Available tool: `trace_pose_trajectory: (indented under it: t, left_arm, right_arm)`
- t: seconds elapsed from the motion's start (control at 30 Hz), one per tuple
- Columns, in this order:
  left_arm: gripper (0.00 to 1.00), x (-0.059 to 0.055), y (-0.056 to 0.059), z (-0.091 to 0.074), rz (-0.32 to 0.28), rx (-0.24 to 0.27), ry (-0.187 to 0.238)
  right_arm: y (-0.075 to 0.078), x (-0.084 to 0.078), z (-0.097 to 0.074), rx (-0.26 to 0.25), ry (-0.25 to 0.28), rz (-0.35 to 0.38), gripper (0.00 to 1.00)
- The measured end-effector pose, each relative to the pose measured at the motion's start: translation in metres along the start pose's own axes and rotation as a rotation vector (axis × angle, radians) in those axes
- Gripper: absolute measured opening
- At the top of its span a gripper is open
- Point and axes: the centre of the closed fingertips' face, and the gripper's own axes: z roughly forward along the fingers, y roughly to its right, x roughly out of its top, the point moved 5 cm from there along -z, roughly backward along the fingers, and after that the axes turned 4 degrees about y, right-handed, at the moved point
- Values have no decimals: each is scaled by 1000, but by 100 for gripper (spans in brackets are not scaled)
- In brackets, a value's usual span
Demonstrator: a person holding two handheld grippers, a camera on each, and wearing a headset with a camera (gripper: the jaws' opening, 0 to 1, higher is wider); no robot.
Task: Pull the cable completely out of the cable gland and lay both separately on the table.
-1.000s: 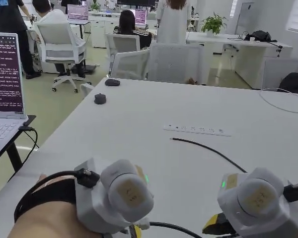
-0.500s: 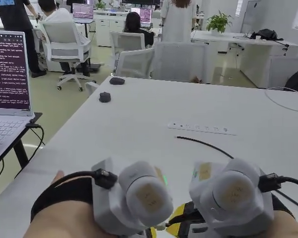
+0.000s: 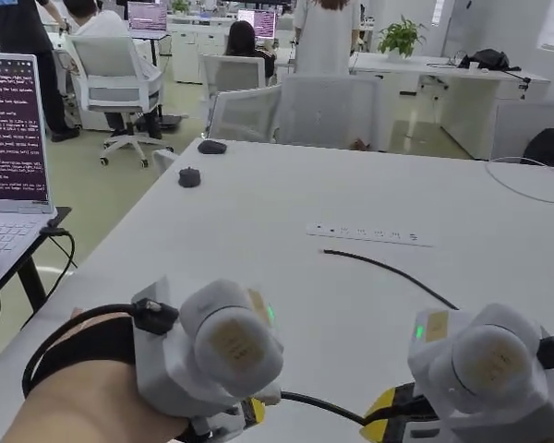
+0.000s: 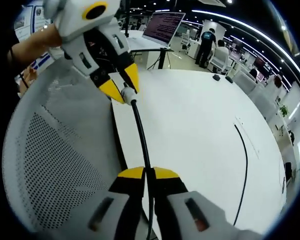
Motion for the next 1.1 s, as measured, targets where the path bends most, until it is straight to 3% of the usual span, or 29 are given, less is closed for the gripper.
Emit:
trace_pose_trajectory:
  t: [0.07,0.1,0.17,0.2,0.27,0.3,0.4,0.47,0.5,0.57,0.6,0.67,0.73,0.8,0.87,0.9,0.93,1.03,1.1]
  left_arm:
    - [16,-1,-2,-1,-3,5,-3]
    - [16,-2,-3,-1,0,7,-7]
    - [16,-4,-4,-2,-1,12,-11]
    - [16,-5,-5,-3,-1,17,-12]
    - [16,-7,-7,-4,-3,25,-13]
    - [16,-8,-8,-5,-6,29,-11]
    - [16,-9,-10,-5,-7,43,-2]
    - [16,-10,-11,-5,-3,50,0]
    - [16,-10,-11,-5,-3,54,3]
    - [16,-11,-11,-4,-6,60,6]
    - [16,-11,-11,-5,-7,63,8]
    - [16,-11,-11,-5,-9,64,10]
    - [16,-12,-10,-5,-11,63,10]
    - [16,-12,-8,-6,-14,61,11]
    - [16,-13,-6,-7,-13,60,8]
    - [16,-13,-5,-7,-13,59,6]
    - [16,-13,-4,-7,-10,58,5]
    - [16,-12,-3,-7,-11,57,4]
    - [16,-11,-2,-7,-12,57,1]
  right_arm:
    - [-4,3,-6,55,44,58,11]
    - [-4,4,-10,72,69,70,21]
    - [1,5,-25,60,108,105,27]
    - [4,3,-39,64,121,171,26]
    - [14,2,-59,21,181,236,25]
    - [24,-2,-76,-30,218,278,26]
    - [44,-24,-107,-128,250,354,24]
    - [63,-51,-121,-226,256,443,23]
    - [73,-72,-128,-293,238,525,23]
    - [89,-105,-135,-423,224,560,23]
    - [95,-136,-139,-514,165,636,23]
    - [97,-176,-139,-592,95,705,21]
    - [98,-231,-138,-708,13,789,21]
    - [92,-271,-135,-763,-56,880,22]
    - [86,-296,-134,-817,-108,983,27]
    - [83,-309,-131,-835,-140,982,30]
    - [81,-314,-127,-839,-143,1009,30]
    - [79,-321,-108,-803,-85,1101,22]
    - [81,-327,-107,-819,-124,1097,21]
